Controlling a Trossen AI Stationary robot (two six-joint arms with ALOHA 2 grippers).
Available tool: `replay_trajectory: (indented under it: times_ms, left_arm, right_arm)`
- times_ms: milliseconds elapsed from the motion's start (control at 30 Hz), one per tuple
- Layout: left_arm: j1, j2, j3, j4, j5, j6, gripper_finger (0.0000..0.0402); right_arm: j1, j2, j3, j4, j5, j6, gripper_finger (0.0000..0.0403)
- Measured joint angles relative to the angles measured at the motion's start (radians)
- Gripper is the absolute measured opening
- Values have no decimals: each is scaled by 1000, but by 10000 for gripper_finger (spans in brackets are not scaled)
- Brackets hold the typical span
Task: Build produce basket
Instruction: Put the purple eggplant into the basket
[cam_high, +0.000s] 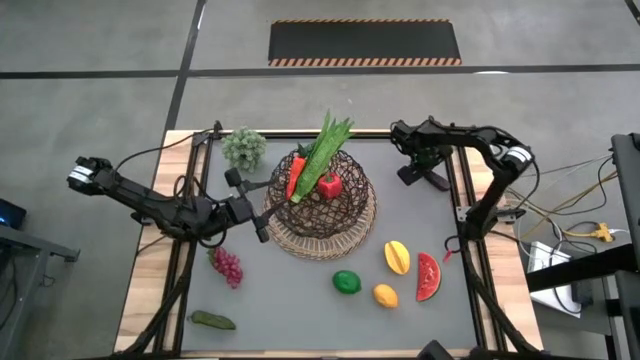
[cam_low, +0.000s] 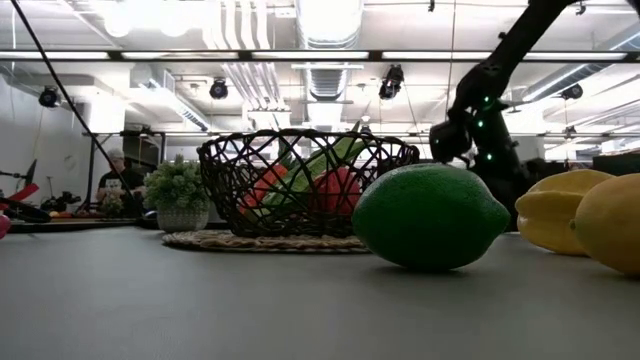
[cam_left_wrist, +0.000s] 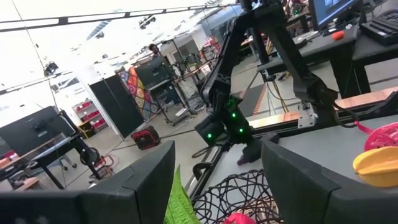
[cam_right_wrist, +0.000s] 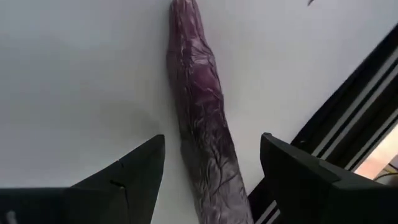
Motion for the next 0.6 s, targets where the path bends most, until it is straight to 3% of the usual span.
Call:
replay_trajectory:
  times_ms: [267, 600]
  left_arm:
    - [0, 0, 0, 0, -1, -2, 221]
    - [0, 1, 0, 3, 1, -28, 221]
  right_arm:
    - [-4, 37, 2, 27, -15, -40, 200]
    - [-5, 34, 1, 55, -63, -56, 39]
